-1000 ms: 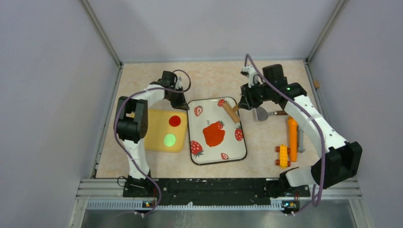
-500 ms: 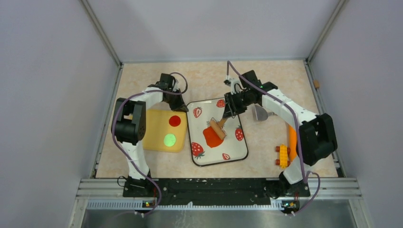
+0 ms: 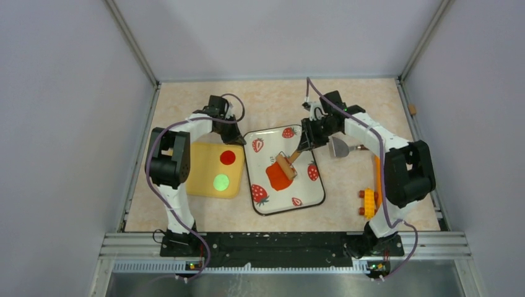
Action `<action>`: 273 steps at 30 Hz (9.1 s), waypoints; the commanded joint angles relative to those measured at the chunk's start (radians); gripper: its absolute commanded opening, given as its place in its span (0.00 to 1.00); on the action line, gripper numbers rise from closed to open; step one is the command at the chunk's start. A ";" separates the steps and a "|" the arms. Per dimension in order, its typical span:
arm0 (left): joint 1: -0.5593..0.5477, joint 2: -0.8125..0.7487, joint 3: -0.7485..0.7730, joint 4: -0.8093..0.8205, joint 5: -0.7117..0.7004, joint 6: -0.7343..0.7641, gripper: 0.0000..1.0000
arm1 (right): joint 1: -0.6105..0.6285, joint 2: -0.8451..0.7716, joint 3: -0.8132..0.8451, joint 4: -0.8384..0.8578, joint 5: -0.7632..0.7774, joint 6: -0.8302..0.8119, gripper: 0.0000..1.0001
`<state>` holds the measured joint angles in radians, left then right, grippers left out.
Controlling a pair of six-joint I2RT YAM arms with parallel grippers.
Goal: Roll out the dumpling wrappers from the dough
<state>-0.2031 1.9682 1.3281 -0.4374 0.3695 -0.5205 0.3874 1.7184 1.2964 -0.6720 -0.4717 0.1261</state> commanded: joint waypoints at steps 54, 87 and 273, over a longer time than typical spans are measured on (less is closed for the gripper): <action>-0.502 -0.234 0.263 0.042 0.221 0.986 0.64 | -0.253 -0.376 -0.194 0.369 -0.597 0.386 0.00; -0.385 -0.276 0.175 -0.117 -0.130 0.785 0.00 | -0.528 -0.436 -0.077 -0.029 -0.341 -0.008 0.89; 0.089 -0.565 -0.407 0.362 0.245 -0.005 0.58 | 0.387 0.077 0.026 0.089 0.359 -0.380 0.00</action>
<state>-0.1200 1.4292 0.9016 -0.1196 0.6155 -0.5301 0.7696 1.8004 1.3235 -0.6281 -0.1257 -0.2173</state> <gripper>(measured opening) 0.580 0.022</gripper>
